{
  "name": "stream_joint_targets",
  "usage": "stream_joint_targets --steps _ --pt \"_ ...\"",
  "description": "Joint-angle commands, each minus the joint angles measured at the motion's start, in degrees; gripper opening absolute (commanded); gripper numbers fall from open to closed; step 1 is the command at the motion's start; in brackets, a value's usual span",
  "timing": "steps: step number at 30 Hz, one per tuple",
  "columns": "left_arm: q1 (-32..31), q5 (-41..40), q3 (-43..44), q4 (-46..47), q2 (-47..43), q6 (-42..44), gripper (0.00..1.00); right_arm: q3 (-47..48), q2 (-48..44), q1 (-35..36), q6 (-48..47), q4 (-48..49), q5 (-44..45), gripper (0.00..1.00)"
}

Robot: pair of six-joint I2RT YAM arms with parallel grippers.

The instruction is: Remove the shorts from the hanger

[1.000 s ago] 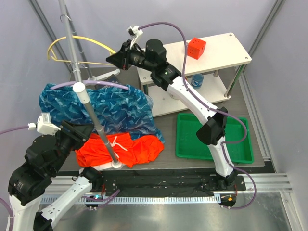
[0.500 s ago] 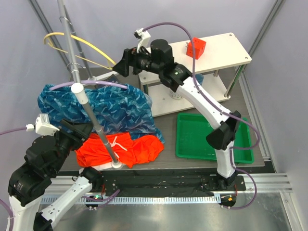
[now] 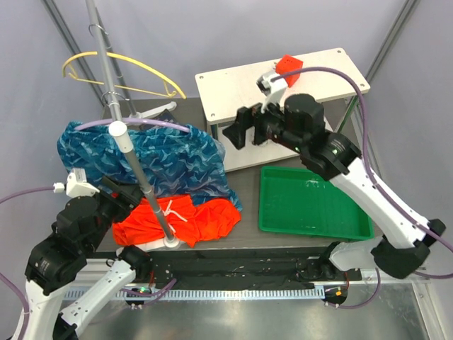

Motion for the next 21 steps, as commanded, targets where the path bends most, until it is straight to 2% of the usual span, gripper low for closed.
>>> stream_joint_targets --steps 1,6,11,14,17,18,21 --pt "-0.2 3.1 -1.5 3.3 -0.3 -0.7 0.67 -12.8 -9.1 0.0 4.9 -0.1 3.7 0.97" --pt "-0.2 4.6 -2.9 3.7 -1.2 -1.1 0.66 -26.3 -16.0 2.6 13.3 -0.1 0.2 1.0" --pt "-0.2 5.5 -3.0 2.7 -0.9 -1.5 0.65 -40.6 -21.5 15.0 18.2 7.8 6.8 1.0" --pt "-0.2 6.0 -2.5 1.1 -0.7 -2.1 0.65 -45.8 -19.0 19.7 18.0 13.0 6.5 1.0" --pt "-0.3 4.5 -1.3 -1.6 -1.4 -2.8 0.65 -49.2 -15.1 27.0 15.1 17.8 11.1 1.0" --pt "-0.3 3.8 -1.0 -2.5 -1.7 -3.1 0.65 -50.2 -14.1 30.9 13.2 21.1 15.8 1.0" --pt "-0.2 0.6 0.6 -4.7 -3.1 -4.0 0.63 -52.5 -9.4 35.2 11.9 27.8 22.7 1.0"
